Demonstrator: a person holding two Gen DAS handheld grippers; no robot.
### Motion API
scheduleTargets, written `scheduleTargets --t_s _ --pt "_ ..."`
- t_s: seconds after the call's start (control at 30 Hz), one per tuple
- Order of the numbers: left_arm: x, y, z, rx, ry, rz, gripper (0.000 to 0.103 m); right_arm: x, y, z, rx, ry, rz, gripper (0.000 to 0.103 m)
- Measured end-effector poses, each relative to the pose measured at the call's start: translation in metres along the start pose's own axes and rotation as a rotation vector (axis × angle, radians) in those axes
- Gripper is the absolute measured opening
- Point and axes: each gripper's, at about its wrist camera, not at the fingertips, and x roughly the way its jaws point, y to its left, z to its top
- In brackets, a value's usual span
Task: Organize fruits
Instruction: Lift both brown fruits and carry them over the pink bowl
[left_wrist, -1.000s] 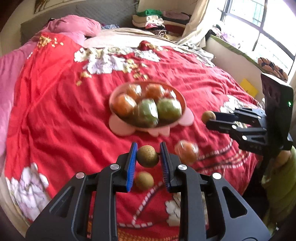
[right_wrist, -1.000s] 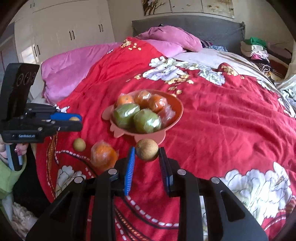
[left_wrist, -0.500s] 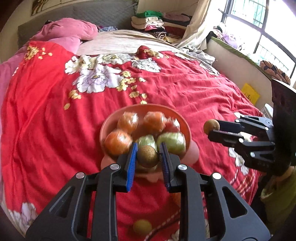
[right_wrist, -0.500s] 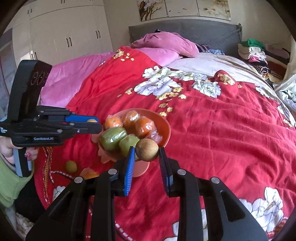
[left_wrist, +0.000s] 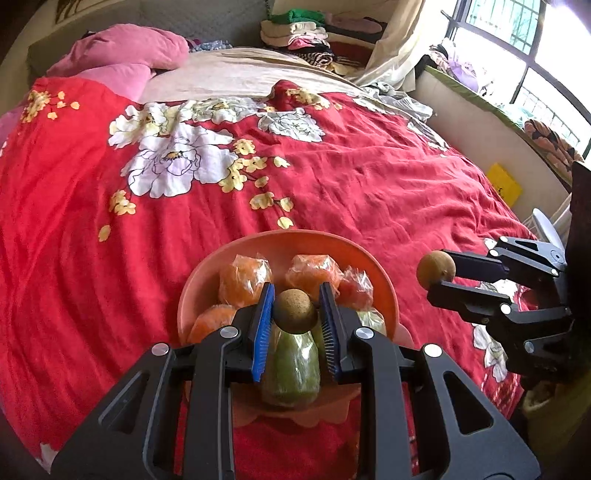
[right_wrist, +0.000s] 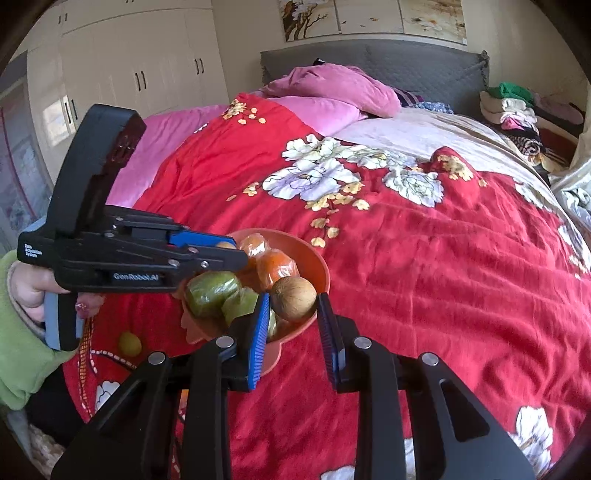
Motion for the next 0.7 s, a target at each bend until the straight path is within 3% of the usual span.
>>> scheduleTargets --t_s 0.7 --pt "0.016 0.003 0.005 -0.006 0.01 -0.002 0.017 0.031 0.003 -0.008 0.011 0.061 0.025 0.025"
